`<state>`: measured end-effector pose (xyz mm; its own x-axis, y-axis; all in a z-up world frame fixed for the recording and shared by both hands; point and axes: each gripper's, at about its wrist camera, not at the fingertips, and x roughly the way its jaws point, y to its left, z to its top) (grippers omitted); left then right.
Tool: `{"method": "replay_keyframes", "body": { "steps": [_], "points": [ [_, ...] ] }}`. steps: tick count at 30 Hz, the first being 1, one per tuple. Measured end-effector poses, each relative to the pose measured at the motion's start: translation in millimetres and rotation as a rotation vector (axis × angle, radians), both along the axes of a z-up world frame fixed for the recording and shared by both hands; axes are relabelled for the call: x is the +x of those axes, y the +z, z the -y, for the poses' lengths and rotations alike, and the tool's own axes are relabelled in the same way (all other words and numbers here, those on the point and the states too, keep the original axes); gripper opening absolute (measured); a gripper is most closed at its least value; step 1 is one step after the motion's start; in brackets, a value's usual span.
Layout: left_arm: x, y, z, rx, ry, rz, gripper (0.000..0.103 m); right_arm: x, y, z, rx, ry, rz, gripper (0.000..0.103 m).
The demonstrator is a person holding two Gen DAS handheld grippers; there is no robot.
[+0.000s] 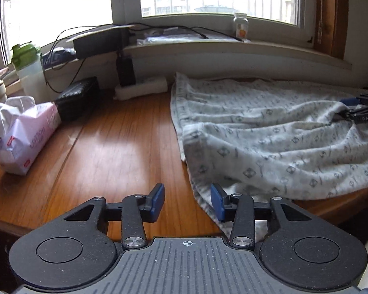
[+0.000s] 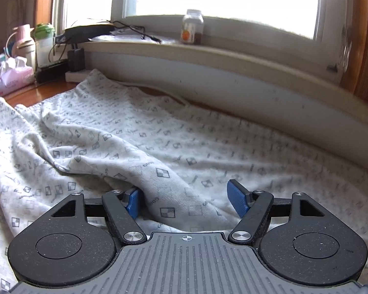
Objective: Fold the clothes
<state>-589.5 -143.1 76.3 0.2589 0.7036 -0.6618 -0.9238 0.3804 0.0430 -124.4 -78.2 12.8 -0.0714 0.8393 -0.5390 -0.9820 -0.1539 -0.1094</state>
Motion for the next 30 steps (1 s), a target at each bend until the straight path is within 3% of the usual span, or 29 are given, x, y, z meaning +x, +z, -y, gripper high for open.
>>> {"method": "replay_keyframes", "body": {
  "steps": [7,9,10,14,16,19,26,30],
  "points": [
    [8.2,-4.5,26.1,-0.08,-0.092,0.088,0.047,-43.3,23.9,37.7,0.037,0.149,0.014,0.069],
    [8.6,-2.8,31.9,-0.079,-0.098,0.085,0.057,-56.3,24.6,51.5,0.013,0.212,0.005,0.067],
    [7.9,-1.5,34.6,-0.076,-0.097,0.08,0.058,-61.9,24.1,57.2,-0.002,0.24,-0.004,0.06],
    [6.2,-1.6,41.7,-0.094,-0.092,0.109,0.058,-82.8,20.2,75.5,-0.056,0.328,-0.015,0.052],
    [10.2,-5.4,43.9,-0.107,-0.1,0.118,0.058,-94.6,18.5,83.5,-0.067,0.375,-0.016,0.04],
    [23.6,-14.8,46.1,-0.12,-0.122,0.105,0.058,-110.6,17.2,91.5,-0.079,0.443,-0.008,0.034],
    [37.9,-24.5,45.2,-0.096,-0.139,0.041,0.044,-124.4,10.2,99.5,-0.118,0.511,0.024,0.032],
    [34.5,-22.9,41.6,-0.081,-0.133,0.035,0.026,-125.8,5.9,101.3,-0.127,0.516,0.057,0.033]
  ]
}}
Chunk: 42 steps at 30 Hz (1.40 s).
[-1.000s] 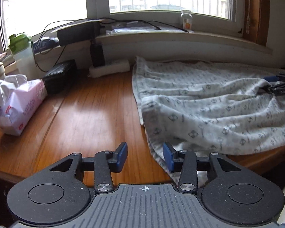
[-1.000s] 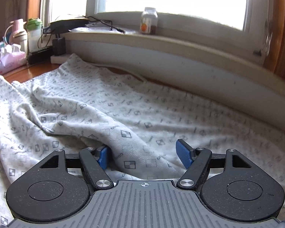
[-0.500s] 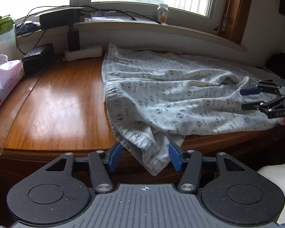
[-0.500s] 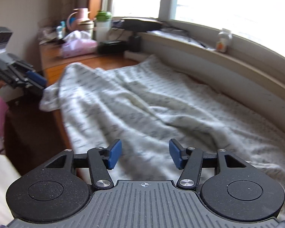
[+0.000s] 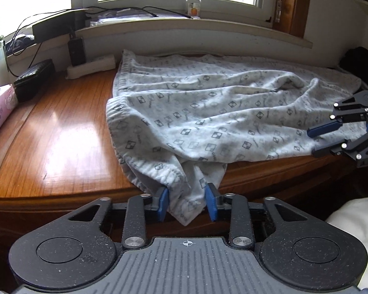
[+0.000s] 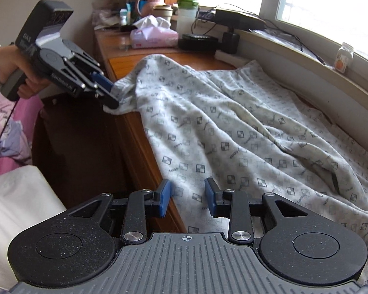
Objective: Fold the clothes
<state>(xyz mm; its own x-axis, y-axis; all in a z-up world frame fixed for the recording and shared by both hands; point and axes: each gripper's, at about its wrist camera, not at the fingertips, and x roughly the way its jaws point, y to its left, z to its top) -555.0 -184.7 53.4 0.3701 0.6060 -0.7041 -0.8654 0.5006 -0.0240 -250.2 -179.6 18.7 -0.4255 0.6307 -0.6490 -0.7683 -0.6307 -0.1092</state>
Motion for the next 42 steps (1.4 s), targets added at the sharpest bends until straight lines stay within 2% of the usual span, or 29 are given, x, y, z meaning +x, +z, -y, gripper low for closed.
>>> {"method": "replay_keyframes", "body": {
  "steps": [1,3,5,6,7,10,15,17,20,21,23,24,25,26,29,34,42],
  "points": [
    [-0.6,-0.9,-1.1,-0.004,-0.004,0.0,0.022,-0.6,-0.1,0.8,0.002,0.002,0.004,0.033],
    [-2.4,-2.5,-2.8,-0.004,-0.01,-0.002,0.006,-2.6,-0.7,1.9,0.009,0.002,0.016,0.033],
    [-4.3,-2.7,-3.4,0.0,-0.015,-0.005,0.006,-1.5,0.1,-0.1,0.006,-0.005,0.01,0.025],
    [-5.3,-2.1,-3.6,0.002,-0.016,-0.007,0.005,-0.5,1.2,-1.2,-0.004,0.001,-0.004,0.018],
    [-7.8,-0.1,-4.4,0.008,-0.01,-0.011,0.005,0.4,2.7,-2.3,-0.018,0.01,-0.023,0.002],
    [-24.6,15.5,-6.9,0.041,0.007,-0.04,0.005,5.0,9.2,-3.3,-0.032,0.005,-0.071,0.002],
    [-64.4,53.4,-6.9,0.09,0.057,-0.075,0.004,22.5,33.3,1.9,-0.079,0.036,-0.227,0.001],
    [-73.0,63.8,-3.6,0.084,0.047,-0.09,0.004,18.5,41.6,9.1,-0.107,0.081,-0.254,0.001],
    [-76.0,62.6,2.8,0.016,-0.002,-0.13,0.005,7.1,46.3,19.9,-0.156,0.133,-0.258,0.002],
    [-78.0,60.2,4.0,-0.012,-0.015,-0.134,0.008,3.1,45.4,22.7,-0.17,0.141,-0.25,0.003],
    [-82.8,54.2,6.7,-0.016,0.016,-0.133,0.017,1.0,45.2,26.6,-0.174,0.152,-0.242,0.006],
    [-83.6,54.1,5.1,-0.009,0.033,-0.135,0.017,1.6,46.1,27.9,-0.169,0.15,-0.239,0.014],
    [-84.0,54.3,3.3,-0.002,0.048,-0.136,0.018,3.0,47.4,28.1,-0.158,0.141,-0.234,0.027],
    [-81.0,55.9,0.6,0.004,0.048,-0.132,0.02,4.8,48.7,26.7,-0.144,0.128,-0.227,0.031],
    [-68.2,60.7,-8.0,0.02,0.04,-0.125,0.028,13.9,51.1,20.3,-0.122,0.079,-0.215,0.032],
    [-35.3,62.3,-17.7,0.03,-0.024,-0.142,0.028,26.2,51.7,16.5,-0.096,0.022,-0.193,0.032],
    [-11.8,51.5,-24.5,0.011,-0.086,-0.114,0.028,31.9,48.1,19.7,-0.09,-0.003,-0.165,0.032]
  ]
}}
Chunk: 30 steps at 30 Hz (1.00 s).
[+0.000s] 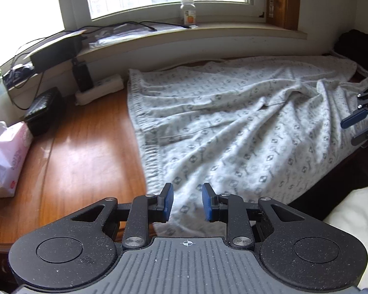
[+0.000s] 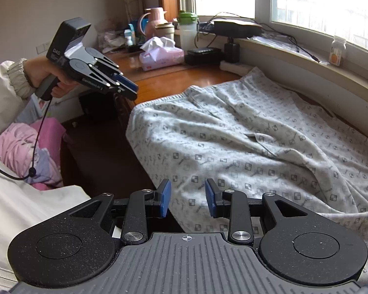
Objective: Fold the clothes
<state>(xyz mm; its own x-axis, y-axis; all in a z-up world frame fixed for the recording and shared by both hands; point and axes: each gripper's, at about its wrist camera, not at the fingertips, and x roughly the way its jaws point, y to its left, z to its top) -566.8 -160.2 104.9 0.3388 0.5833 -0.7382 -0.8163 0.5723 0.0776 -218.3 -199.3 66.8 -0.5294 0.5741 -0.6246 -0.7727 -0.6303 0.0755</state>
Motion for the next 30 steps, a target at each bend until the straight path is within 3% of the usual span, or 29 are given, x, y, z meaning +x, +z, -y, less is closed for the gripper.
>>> {"method": "replay_keyframes", "body": {
  "steps": [13,17,21,27,30],
  "points": [
    [26.4,-9.1,-10.8,-0.016,-0.034,0.033,0.028,6.4,-9.4,2.4,0.002,-0.025,0.041,0.034],
    [54.9,-13.5,-24.9,0.011,-0.072,0.091,0.028,34.7,-16.6,10.6,0.007,-0.102,0.048,0.04],
    [111.7,-23.2,-48.1,0.019,-0.173,0.137,0.028,101.2,-24.0,32.3,-0.01,-0.301,0.031,0.04],
    [205.1,-51.5,-75.8,0.007,-0.317,0.171,0.032,233.2,-36.8,99.6,0.032,-0.76,0.056,0.041],
    [230.5,-65.4,-86.5,-0.004,-0.343,0.167,0.032,288.4,-50.2,127.8,0.043,-0.947,0.054,0.041]
  ]
}}
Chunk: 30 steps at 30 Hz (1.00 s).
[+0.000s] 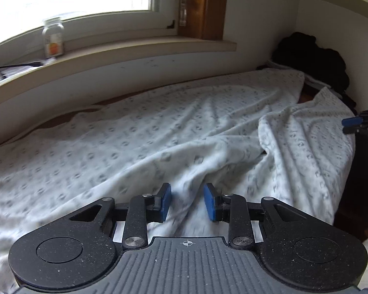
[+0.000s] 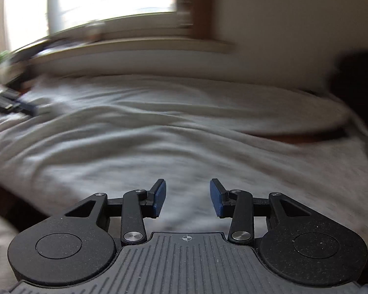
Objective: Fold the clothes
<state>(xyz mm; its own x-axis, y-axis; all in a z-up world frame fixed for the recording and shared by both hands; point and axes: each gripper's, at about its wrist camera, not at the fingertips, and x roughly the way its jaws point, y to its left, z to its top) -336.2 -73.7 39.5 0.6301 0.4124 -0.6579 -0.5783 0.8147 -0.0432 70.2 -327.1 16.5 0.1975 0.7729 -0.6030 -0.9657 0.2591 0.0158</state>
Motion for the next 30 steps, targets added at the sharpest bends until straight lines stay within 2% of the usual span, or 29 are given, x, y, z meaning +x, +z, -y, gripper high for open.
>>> {"method": "replay_keyframes", "body": {
  "steps": [4,9,14,17,19,20,21,26,30],
  "points": [
    [1.7,-13.1,-12.4,-0.009,0.011,0.011,0.032,48.7,-18.7,16.0,0.006,-0.16,-0.009,0.041],
    [-12.0,-15.7,-22.3,0.022,0.086,0.012,0.033,80.4,-28.8,30.3,0.038,-0.234,0.018,0.041],
    [-20.0,-18.7,-26.5,0.012,0.093,0.078,0.036,102.3,-27.7,39.7,0.041,-0.306,0.028,0.041],
    [-22.0,-17.8,-28.9,-0.009,0.092,0.102,0.041,99.5,-24.8,36.1,0.018,-0.319,0.048,0.041],
    [-22.8,-17.6,-29.6,-0.02,0.081,0.112,0.051,93.5,-22.1,31.6,0.005,-0.32,0.064,0.042],
    [-20.8,-17.3,-28.2,-0.023,0.069,0.113,0.062,90.3,-20.2,29.0,0.006,-0.312,0.063,0.042],
    [-17.9,-17.5,-27.5,-0.022,0.057,0.109,0.067,87.5,-18.1,26.3,0.01,-0.302,0.061,0.042],
    [-7.7,-18.9,-17.2,0.039,0.044,0.046,0.068,64.5,-3.3,1.7,0.006,-0.25,0.074,0.044],
    [-0.7,-21.2,-11.3,0.074,0.023,0.005,0.076,40.6,8.6,-26.5,0.029,-0.173,0.072,0.048]
  ]
}}
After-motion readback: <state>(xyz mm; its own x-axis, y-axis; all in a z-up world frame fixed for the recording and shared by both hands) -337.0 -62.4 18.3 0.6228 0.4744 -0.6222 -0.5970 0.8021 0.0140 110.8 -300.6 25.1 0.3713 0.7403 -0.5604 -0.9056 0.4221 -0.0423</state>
